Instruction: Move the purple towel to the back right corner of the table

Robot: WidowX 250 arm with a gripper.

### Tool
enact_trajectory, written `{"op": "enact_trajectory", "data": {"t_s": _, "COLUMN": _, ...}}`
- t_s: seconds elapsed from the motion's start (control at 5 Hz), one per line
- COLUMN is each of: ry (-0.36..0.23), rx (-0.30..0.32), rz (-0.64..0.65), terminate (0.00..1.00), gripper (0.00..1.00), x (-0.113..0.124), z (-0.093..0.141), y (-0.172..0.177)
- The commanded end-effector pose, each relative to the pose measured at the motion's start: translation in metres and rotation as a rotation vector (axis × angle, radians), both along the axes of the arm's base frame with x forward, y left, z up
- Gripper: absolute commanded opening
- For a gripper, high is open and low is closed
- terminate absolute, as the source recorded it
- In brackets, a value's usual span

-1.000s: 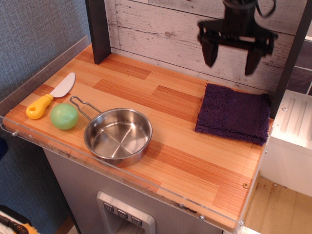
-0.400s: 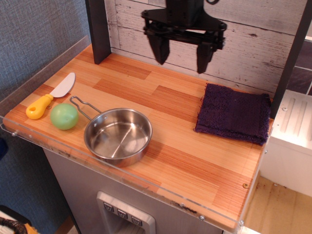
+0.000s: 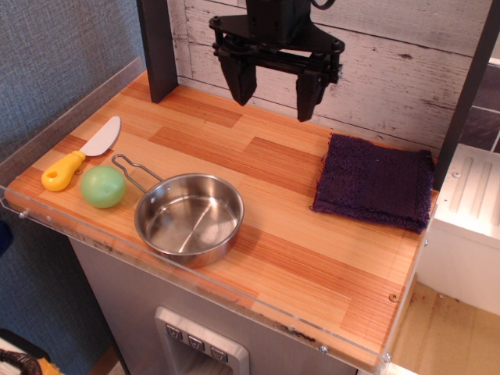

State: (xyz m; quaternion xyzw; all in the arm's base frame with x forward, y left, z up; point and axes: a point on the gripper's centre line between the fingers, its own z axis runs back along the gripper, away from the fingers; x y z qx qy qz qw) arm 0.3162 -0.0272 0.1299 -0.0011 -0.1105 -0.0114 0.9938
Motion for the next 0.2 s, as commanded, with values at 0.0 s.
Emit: {"op": "enact_trajectory", "data": {"t_s": 0.0, "ry": 0.003, "rx": 0.007, "rz": -0.008, "terminate": 1.0, "gripper": 1.0, "x": 0.0014, "z": 0.0207, "y": 0.0163}}
